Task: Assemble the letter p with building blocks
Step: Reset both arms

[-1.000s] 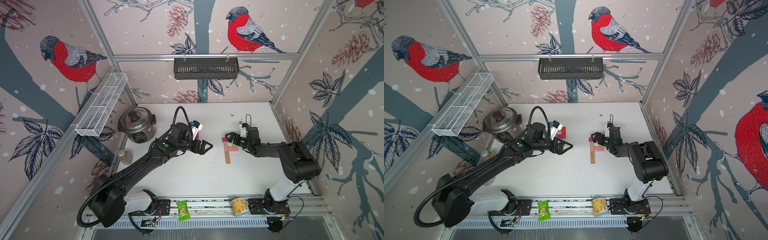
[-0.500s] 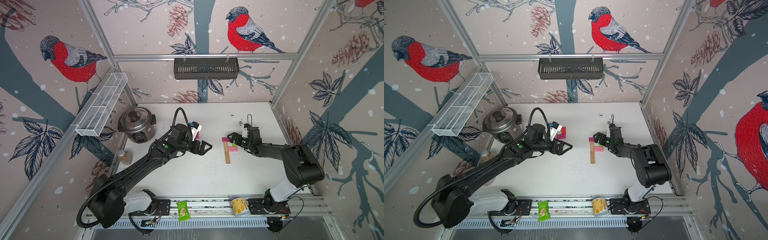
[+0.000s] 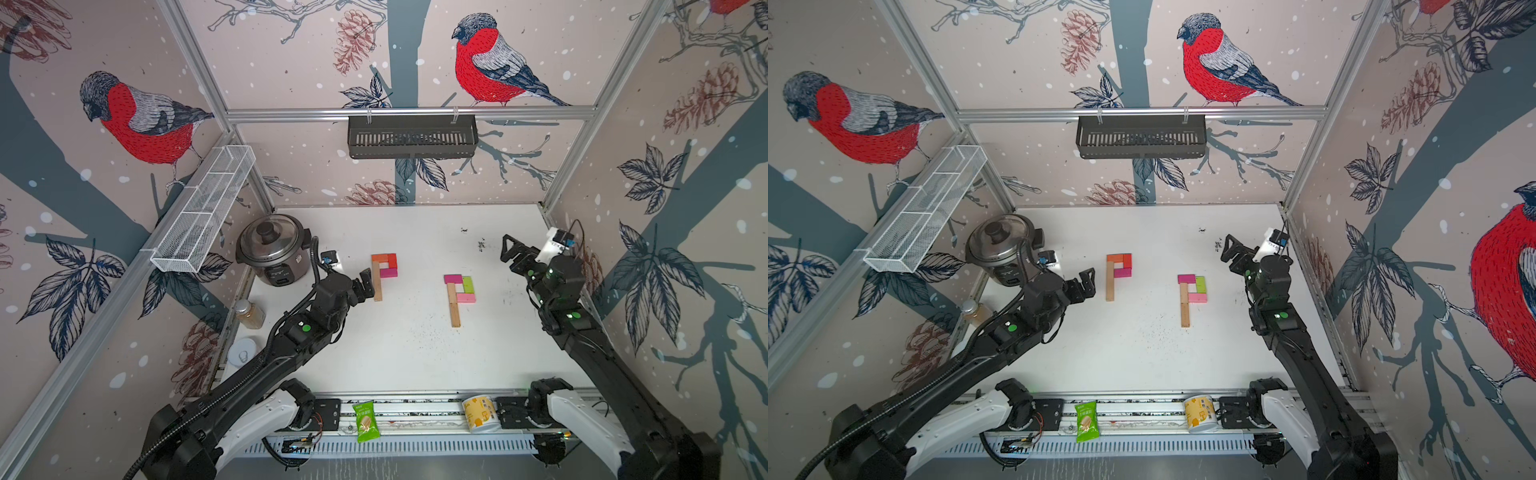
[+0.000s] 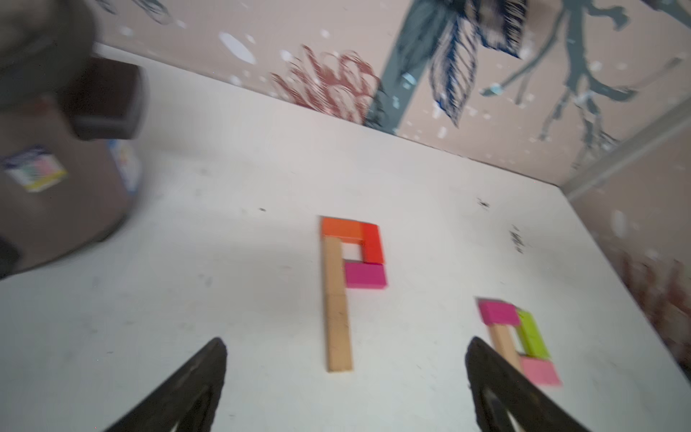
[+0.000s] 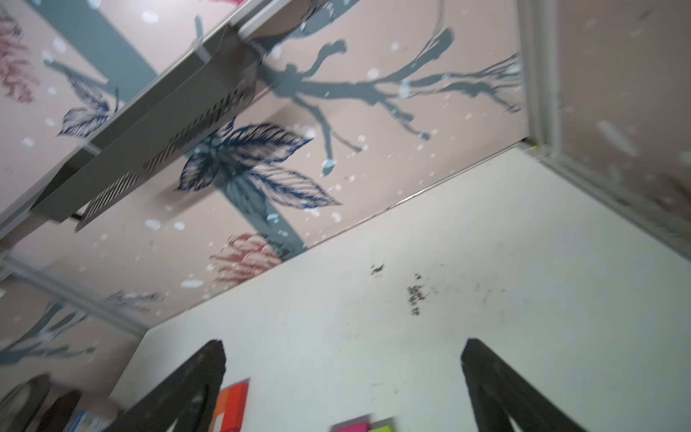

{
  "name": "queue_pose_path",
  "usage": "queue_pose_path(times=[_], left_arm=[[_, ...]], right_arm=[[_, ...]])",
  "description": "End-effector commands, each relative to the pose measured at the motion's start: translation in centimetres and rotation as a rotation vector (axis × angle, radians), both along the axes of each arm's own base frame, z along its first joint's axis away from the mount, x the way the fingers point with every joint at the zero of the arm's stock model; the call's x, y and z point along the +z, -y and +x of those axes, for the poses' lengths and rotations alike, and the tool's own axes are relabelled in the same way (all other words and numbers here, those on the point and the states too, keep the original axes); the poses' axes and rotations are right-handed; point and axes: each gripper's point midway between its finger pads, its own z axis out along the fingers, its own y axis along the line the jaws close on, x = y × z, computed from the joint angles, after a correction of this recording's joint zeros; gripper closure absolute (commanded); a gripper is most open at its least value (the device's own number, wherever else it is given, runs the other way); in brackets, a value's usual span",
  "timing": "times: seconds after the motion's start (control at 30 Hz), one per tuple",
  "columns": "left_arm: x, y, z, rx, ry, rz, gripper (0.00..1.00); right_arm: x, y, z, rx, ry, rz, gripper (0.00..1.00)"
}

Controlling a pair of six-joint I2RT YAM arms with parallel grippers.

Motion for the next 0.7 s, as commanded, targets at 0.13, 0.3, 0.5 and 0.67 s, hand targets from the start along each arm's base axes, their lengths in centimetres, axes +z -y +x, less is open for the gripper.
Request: queue_pose_path(times=[0.13, 0.3, 0.5, 0.67], left_arm=[[-0.8, -10.5, 0.2, 0.476, 0.174, 0.197, 0.02], [-2.2, -12.9, 2.0, 0.48, 0.17, 0.248, 0.02], [-3.2, -12.5, 3.9, 0.369, 0.163, 0.362, 0.02], [-5.2, -12.8, 3.5, 0.334, 0.209, 0.368, 0.02]], right_arm=[[-2.0, 4.3, -2.4, -0.172, 0.171, -0.232, 0.0], [-5.4, 6.3, -2.2, -0.21, 0.121, -0.258, 0.0], [-9.4, 7.8, -0.4, -0.224, -0.027, -0.248, 0.0], [-11.5, 8.0, 0.2, -0.224, -0.063, -0.254, 0.0]])
